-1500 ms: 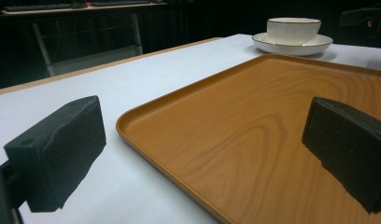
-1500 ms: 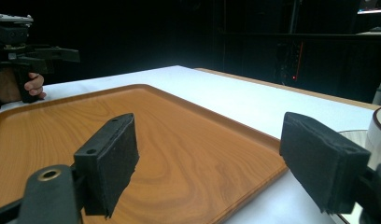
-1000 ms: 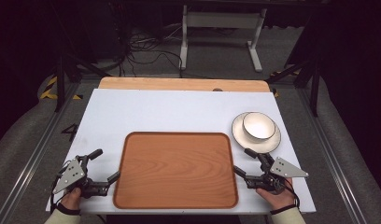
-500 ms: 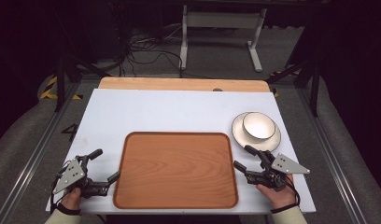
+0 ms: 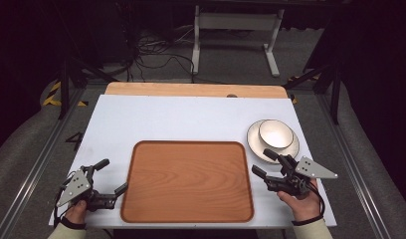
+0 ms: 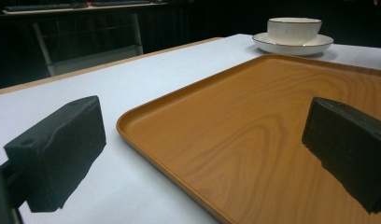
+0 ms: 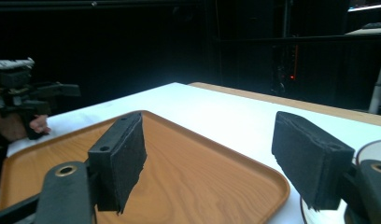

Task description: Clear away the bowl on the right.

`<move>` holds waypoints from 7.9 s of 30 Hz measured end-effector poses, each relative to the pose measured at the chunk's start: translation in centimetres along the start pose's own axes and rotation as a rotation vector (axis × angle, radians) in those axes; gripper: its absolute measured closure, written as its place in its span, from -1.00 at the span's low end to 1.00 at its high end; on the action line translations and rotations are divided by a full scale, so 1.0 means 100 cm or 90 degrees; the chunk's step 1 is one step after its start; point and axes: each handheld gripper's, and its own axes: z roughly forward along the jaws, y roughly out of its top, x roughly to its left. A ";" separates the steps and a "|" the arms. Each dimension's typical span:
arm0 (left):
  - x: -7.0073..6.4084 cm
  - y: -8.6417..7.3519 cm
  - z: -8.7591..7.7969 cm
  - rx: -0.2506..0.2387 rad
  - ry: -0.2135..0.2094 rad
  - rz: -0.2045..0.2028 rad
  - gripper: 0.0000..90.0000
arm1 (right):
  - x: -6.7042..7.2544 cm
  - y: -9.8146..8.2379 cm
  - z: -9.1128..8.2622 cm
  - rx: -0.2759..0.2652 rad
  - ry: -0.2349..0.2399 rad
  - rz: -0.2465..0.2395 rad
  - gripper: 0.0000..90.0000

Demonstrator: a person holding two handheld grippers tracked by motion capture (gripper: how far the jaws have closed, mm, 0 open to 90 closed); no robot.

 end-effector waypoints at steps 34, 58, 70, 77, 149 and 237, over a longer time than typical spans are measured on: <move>0.001 0.000 0.000 0.006 -0.003 -0.002 -0.99 | -0.036 0.041 0.006 0.051 -0.052 -0.037 -0.28; 0.001 0.000 0.001 0.006 -0.003 -0.003 -0.99 | -0.087 0.069 0.004 0.108 -0.142 -0.013 -0.26; 0.001 0.000 0.001 0.007 -0.002 -0.003 -0.99 | -0.108 0.071 0.005 0.102 -0.170 -0.019 -0.26; 0.001 0.001 0.001 0.006 -0.003 -0.003 -0.99 | -0.119 0.069 0.006 0.132 -0.197 -0.009 -0.24; 0.001 0.000 0.001 0.006 -0.003 -0.005 -0.99 | -0.158 0.023 0.037 0.466 -0.368 0.249 0.79; 0.001 0.000 0.001 0.003 -0.002 -0.007 -0.99 | -0.040 0.114 0.092 0.460 -0.213 0.279 0.81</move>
